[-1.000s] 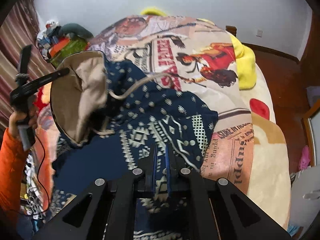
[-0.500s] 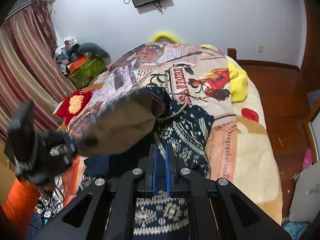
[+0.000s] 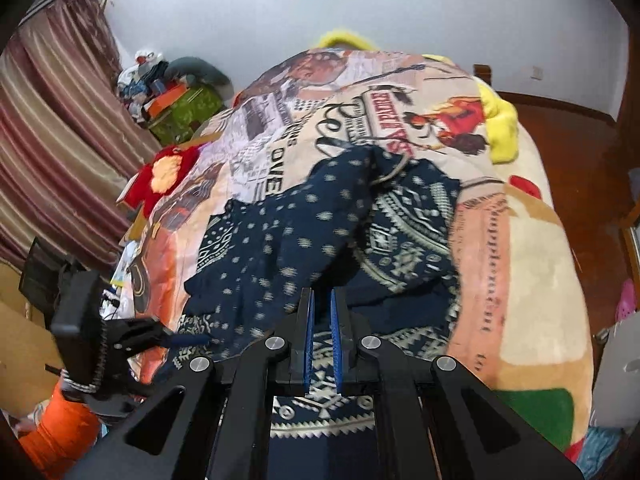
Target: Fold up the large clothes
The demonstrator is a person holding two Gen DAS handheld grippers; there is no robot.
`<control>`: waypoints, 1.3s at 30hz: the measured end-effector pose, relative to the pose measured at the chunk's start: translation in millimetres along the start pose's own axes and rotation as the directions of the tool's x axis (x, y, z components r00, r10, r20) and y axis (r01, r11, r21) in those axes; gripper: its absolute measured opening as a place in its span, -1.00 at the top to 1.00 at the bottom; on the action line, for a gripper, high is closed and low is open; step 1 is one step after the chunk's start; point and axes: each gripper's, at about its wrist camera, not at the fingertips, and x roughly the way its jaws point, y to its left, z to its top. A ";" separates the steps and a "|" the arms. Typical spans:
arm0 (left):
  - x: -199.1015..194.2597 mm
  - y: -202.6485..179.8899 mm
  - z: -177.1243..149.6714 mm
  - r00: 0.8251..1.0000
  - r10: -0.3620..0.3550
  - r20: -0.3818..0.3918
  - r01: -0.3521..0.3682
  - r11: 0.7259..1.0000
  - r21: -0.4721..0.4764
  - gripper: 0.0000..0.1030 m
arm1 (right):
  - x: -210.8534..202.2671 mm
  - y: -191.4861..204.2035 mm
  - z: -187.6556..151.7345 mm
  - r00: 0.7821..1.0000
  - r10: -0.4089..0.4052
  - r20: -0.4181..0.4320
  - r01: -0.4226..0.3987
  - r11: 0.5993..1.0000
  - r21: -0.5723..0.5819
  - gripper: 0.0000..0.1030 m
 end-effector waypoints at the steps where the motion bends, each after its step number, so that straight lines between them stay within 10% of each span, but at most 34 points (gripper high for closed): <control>1: -2.6 8.5 2.4 1.000 0.023 0.010 -0.023 1.000 -0.017 -0.25 | 3.3 3.1 2.8 1.000 0.005 -0.002 -0.005 1.000 -0.007 0.93; 9: 24.8 122.6 10.4 0.990 0.142 -0.025 -0.141 0.909 -0.393 -0.26 | 53.9 32.2 37.6 0.997 0.042 -0.058 -0.043 0.999 -0.023 0.93; 13: 63.8 164.7 9.8 0.999 0.024 -0.036 -0.040 0.827 -0.561 -0.23 | 99.2 44.1 55.5 0.992 0.031 -0.125 -0.037 0.998 -0.042 0.93; 17: 95.4 175.8 14.4 0.992 -0.126 0.002 0.099 0.771 -0.629 0.45 | 155.7 43.1 64.4 0.977 -0.057 -0.205 0.038 0.995 -0.097 0.93; 20: 98.4 170.8 21.1 0.995 -0.100 0.013 0.088 0.789 -0.608 0.86 | 185.8 19.3 63.4 0.953 -0.171 -0.250 0.148 0.983 -0.111 0.93; 27: 49.5 139.1 37.4 0.983 0.147 0.106 -0.091 0.908 -0.409 0.94 | 169.8 -46.6 45.3 0.944 -0.180 -0.277 0.190 0.982 0.008 0.93; 39: 69.5 147.7 11.9 0.971 0.236 -0.030 -0.226 0.876 -0.427 0.91 | 131.7 -5.1 15.1 0.959 -0.123 -0.256 0.102 0.990 -0.094 0.93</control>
